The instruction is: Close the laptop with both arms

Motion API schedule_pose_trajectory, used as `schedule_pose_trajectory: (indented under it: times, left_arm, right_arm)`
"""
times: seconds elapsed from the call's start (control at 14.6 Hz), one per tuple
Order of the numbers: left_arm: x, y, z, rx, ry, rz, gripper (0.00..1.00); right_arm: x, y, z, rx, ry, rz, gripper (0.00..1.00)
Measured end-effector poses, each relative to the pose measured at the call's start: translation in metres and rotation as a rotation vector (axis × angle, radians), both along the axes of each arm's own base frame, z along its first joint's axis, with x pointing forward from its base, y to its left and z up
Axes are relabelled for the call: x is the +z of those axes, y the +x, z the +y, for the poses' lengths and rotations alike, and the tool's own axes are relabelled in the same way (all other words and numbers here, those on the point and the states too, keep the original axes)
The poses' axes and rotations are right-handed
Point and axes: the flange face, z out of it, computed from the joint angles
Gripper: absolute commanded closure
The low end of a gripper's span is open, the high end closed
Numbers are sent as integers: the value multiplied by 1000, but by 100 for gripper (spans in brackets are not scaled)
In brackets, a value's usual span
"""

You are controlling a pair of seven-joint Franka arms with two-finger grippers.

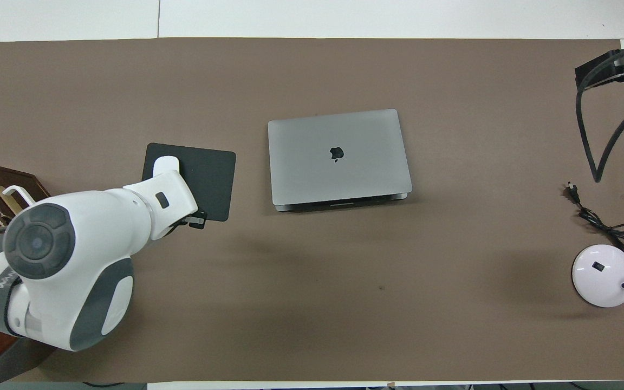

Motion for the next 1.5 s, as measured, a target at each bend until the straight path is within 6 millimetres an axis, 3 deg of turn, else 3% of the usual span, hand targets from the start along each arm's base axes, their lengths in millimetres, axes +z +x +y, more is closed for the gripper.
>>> schedule_pose_trajectory:
  times: [0.21,0.48,0.68,0.89,0.96,1.03,1.09,1.3,1.5]
  left_arm:
    - [24,18,33,55,5,5,100]
    - [68,40,99,113,22,19,100]
    - [85,46,141,152,31,29,100]
    - [103,48,165,180,35,31,100]
    - [111,49,172,192,34,26,70]
    - [119,49,178,203,33,24,6]
    - [125,50,184,213,32,27,0]
    - [140,55,205,243,31,77,0]
    - [153,70,206,242,37,122,0]
  right_arm:
    - [5,-13,-20,-23,32,-17,0]
    - [-30,-48,-60,-90,71,56,0]
    - [-30,-67,-67,-128,84,76,0]
    - [-23,-78,-60,-134,85,73,0]
    - [-23,-79,-59,-131,85,72,0]
    - [-22,-80,-58,-129,85,72,0]
    - [-23,-80,-57,-129,85,72,0]
    - [-24,-79,-57,-128,85,75,0]
    - [-24,-79,-57,-127,84,76,0]
